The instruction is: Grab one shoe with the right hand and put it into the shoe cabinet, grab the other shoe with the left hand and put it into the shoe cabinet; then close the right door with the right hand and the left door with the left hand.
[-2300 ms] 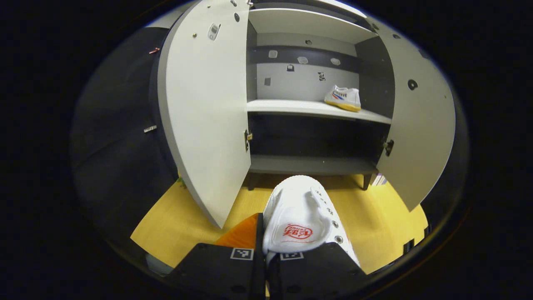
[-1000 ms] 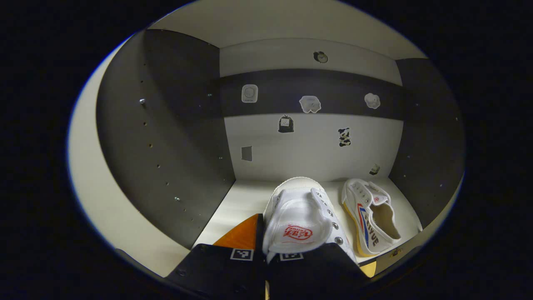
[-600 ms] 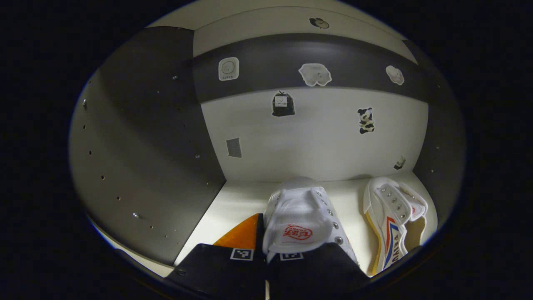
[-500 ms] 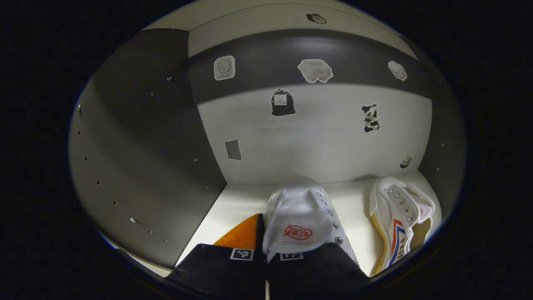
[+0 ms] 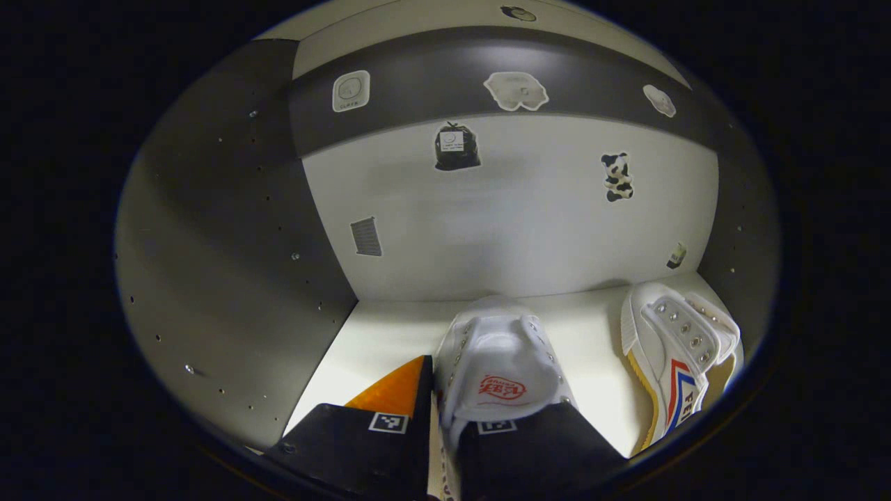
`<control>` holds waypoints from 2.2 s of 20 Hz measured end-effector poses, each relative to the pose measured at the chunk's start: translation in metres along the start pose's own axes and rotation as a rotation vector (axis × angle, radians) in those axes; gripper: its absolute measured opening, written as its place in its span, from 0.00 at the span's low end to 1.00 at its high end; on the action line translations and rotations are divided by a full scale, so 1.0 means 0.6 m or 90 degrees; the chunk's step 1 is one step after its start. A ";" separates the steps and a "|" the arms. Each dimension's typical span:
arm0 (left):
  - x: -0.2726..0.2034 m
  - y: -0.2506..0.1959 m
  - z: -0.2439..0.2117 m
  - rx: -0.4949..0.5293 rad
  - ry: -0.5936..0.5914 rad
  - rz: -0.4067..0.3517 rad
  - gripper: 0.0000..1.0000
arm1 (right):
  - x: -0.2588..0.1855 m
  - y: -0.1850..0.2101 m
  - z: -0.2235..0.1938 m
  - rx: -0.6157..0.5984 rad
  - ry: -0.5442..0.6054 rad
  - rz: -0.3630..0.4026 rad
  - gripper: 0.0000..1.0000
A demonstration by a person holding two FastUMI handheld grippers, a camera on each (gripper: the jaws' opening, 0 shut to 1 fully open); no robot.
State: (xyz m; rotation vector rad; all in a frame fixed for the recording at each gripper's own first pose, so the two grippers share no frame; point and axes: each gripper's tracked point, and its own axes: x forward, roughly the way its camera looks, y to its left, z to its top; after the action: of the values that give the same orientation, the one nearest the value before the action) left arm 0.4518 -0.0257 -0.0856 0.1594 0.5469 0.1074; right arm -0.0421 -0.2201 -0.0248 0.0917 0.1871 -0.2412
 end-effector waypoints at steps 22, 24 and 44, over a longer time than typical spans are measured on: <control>-0.388 -0.007 0.006 -0.048 -0.231 -0.099 0.89 | -0.007 0.010 0.047 0.014 -0.018 0.053 0.98; -0.456 -0.005 0.000 -0.056 -0.269 -0.109 0.89 | 0.003 0.009 0.059 0.012 -0.026 0.058 0.98; -0.766 0.062 -0.168 -0.067 -0.357 -0.104 0.95 | 0.151 0.030 0.129 -0.001 -0.064 0.091 0.98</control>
State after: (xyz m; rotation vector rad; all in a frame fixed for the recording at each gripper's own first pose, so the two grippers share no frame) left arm 0.0062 -0.0430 0.0697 0.0365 -0.0074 -0.0687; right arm 0.0622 -0.2320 0.0347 0.0902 0.0795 -0.1034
